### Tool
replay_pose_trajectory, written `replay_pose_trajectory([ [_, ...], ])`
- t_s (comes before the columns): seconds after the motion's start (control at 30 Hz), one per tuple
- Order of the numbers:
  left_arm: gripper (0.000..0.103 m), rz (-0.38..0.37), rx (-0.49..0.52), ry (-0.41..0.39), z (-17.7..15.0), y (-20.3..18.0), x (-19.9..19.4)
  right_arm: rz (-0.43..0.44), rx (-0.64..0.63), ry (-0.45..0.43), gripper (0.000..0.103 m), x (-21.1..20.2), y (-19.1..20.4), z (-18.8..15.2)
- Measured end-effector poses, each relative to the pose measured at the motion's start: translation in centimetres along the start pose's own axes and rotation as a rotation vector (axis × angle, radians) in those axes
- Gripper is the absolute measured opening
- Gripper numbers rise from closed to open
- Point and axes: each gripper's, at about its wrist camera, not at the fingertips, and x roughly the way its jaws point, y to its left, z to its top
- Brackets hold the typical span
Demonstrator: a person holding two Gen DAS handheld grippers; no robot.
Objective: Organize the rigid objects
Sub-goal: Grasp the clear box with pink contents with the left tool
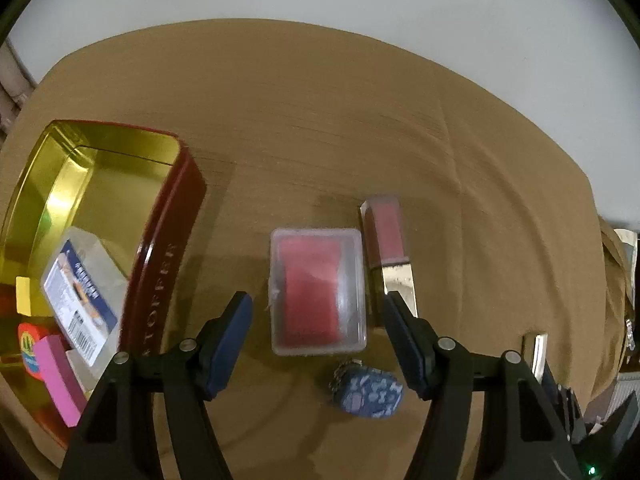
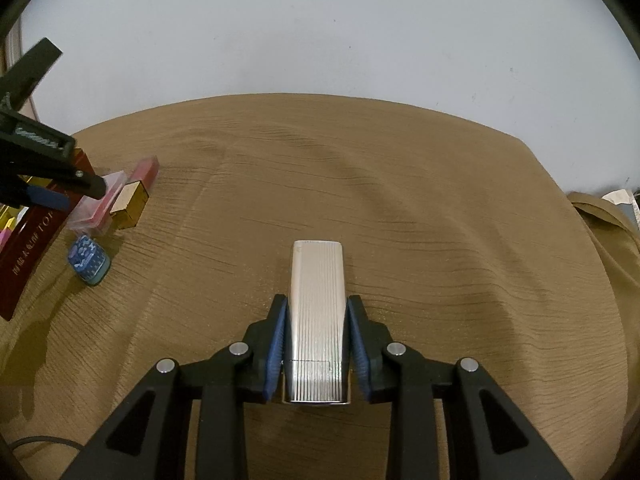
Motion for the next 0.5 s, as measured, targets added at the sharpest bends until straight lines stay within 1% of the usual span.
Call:
replay_pose_trajectory([
  [0.07, 0.063, 0.02, 0.004, -0.011, 0.1, -0.2, 0.4, 0.004, 0.002, 0.0, 0.031, 0.1, -0.2, 0.0],
  [0.13, 0.058, 0.037, -0.002, -0.009, 0.2, -0.3, 0.8, 0.008, 0.004, 0.0, 0.031, 0.1, -0.3, -0.1],
  [0.2, 0.054, 0.029, -0.009, 0.003, 0.2, -0.5, 1.4, 0.01, 0.004, 0.0, 0.031, 0.2, -0.6, 0.0],
  [0.33, 0.053, 0.036, -0.011, 0.007, 0.5, -0.9, 2.6, 0.011, 0.004, 0.0, 0.031, 0.2, -0.6, -0.1],
  [0.5, 0.05, 0.067, 0.031, -0.026, 0.9, -2.0, 3.1, 0.011, 0.004, 0.0, 0.031, 0.2, -0.6, 0.0],
])
